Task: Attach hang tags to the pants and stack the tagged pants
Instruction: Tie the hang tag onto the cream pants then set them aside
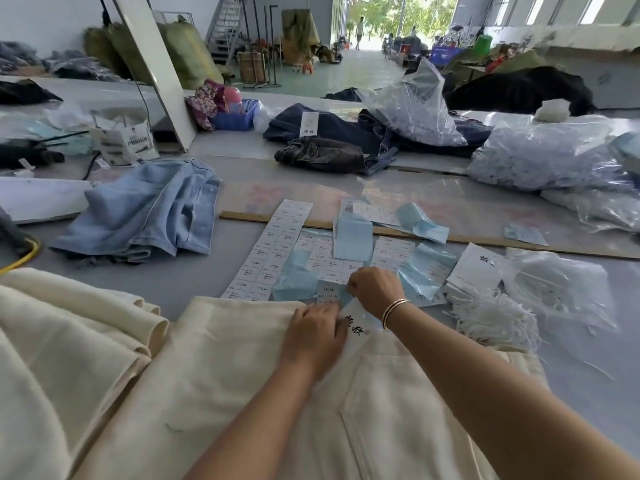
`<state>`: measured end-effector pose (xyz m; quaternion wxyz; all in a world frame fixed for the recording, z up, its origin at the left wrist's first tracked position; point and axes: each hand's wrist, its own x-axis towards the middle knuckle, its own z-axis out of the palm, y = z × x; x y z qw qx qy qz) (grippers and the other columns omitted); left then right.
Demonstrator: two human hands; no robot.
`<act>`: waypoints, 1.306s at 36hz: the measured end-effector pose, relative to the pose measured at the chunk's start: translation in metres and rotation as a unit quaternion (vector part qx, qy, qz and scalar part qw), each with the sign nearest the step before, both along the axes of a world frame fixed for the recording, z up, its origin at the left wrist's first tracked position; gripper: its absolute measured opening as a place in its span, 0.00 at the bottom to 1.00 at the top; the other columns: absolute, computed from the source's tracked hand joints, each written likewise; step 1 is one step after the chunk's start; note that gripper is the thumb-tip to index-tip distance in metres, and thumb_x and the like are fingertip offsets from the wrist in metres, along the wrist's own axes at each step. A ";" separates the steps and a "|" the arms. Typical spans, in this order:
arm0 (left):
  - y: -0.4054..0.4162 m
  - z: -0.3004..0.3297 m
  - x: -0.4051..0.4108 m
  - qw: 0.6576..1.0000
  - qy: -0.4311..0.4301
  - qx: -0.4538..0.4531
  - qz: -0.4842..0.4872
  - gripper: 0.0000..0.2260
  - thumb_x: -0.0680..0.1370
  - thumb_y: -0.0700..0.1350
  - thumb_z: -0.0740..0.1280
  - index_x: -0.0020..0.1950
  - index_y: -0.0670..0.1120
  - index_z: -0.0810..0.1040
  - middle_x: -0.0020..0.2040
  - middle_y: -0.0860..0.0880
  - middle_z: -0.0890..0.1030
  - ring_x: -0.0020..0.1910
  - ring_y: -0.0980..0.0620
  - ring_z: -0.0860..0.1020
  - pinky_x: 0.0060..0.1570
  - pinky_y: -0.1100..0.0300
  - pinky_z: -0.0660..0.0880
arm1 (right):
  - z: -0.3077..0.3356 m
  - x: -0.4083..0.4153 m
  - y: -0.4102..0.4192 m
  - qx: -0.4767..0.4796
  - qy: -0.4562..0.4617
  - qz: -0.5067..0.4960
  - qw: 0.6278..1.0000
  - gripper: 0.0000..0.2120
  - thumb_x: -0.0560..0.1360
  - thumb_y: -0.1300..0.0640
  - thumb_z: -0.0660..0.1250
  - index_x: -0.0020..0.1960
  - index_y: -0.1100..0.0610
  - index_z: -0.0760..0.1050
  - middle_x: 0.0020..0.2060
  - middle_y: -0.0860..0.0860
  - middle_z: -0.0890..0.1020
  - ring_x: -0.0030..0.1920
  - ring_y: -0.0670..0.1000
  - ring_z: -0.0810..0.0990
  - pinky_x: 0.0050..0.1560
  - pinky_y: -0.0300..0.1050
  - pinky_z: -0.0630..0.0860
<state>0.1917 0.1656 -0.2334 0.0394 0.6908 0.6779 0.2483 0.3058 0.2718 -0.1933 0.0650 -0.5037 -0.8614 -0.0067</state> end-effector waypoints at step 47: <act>-0.084 0.034 0.063 0.690 -0.695 -0.103 0.174 0.11 0.82 0.39 0.55 0.46 0.41 0.76 0.52 0.32 0.80 0.50 0.36 0.79 0.58 0.37 0.72 | -0.020 0.074 -0.195 0.081 0.408 0.016 0.909 0.11 0.72 0.54 0.69 0.52 0.56 0.84 0.44 0.48 0.82 0.45 0.51 0.81 0.46 0.43 0.76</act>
